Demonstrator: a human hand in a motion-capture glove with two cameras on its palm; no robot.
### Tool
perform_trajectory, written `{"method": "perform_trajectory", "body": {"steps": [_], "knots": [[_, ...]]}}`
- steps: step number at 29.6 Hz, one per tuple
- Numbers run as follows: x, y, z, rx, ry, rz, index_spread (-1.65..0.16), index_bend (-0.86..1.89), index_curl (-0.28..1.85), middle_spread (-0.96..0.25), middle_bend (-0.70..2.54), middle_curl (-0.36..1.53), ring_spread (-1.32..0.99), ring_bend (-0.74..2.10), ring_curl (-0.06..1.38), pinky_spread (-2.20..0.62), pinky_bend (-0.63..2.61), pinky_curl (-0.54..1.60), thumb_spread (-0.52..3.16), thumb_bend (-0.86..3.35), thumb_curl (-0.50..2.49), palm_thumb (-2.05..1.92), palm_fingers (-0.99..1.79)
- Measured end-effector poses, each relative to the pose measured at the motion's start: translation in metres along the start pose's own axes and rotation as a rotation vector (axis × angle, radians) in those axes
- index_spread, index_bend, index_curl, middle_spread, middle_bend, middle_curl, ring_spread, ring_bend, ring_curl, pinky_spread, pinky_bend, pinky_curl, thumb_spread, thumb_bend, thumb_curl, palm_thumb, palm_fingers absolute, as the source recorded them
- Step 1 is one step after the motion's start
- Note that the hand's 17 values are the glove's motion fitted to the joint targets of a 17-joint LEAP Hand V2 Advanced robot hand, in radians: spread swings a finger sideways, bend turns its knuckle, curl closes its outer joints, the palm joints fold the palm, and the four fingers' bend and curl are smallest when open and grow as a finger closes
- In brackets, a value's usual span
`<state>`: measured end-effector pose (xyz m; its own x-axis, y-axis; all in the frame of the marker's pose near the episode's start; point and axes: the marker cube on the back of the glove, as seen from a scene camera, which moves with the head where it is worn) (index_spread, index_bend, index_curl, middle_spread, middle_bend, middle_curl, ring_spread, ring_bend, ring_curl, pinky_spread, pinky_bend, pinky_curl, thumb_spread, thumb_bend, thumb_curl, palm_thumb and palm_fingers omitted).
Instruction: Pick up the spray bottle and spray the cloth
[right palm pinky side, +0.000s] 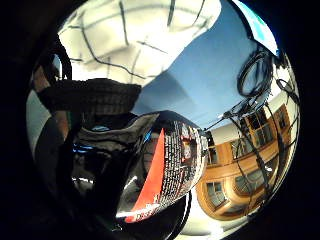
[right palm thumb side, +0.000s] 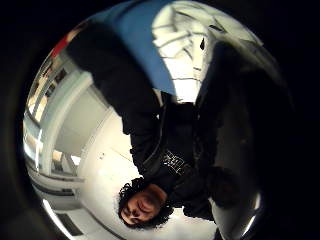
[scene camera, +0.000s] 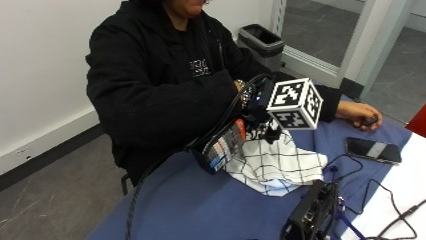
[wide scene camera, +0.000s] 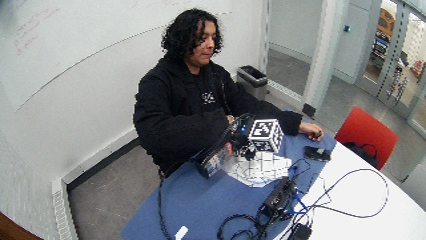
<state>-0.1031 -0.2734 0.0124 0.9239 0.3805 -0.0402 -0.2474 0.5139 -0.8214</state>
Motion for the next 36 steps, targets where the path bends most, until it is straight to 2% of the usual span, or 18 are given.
{"method": "perform_trajectory", "body": {"steps": [11, 17, 21, 26, 29, 36], "knots": [[-0.077, 0.023, -0.083, 0.372, -0.216, -0.392, -0.25, 0.23, 0.68, -0.15, 0.61, 0.61, -0.19, 0.65, 0.52, -0.21, 0.4, 0.46, 0.53, -0.01, 0.88, 1.03, 1.25], [-0.1, 0.003, -0.143, 0.713, -0.433, -0.577, -0.25, 0.22, 0.69, -0.15, 0.6, 0.61, -0.19, 0.65, 0.52, -0.21, 0.41, 0.47, 0.53, -0.02, 0.89, 1.03, 1.26], [-0.091, -0.012, -0.132, 0.878, -0.556, -0.716, -0.26, 0.22, 0.7, -0.15, 0.6, 0.61, -0.19, 0.65, 0.52, -0.21, 0.41, 0.47, 0.53, -0.02, 0.9, 1.02, 1.27], [-0.091, -0.046, -0.139, 1.101, -0.737, -0.811, -0.26, 0.22, 0.7, -0.15, 0.6, 0.61, -0.19, 0.66, 0.52, -0.22, 0.42, 0.47, 0.52, -0.02, 0.91, 1.02, 1.28], [-0.093, -0.067, -0.139, 1.153, -0.797, -0.831, -0.26, 0.22, 0.71, -0.15, 0.6, 0.61, -0.19, 0.66, 0.52, -0.23, 0.42, 0.47, 0.51, -0.02, 0.91, 1.02, 1.28], [-0.097, -0.109, -0.133, 1.148, -0.846, -0.824, -0.26, 0.22, 0.71, -0.15, 0.6, 0.62, -0.19, 0.66, 0.52, -0.23, 0.43, 0.47, 0.51, -0.02, 0.92, 1.02, 1.28]]}}
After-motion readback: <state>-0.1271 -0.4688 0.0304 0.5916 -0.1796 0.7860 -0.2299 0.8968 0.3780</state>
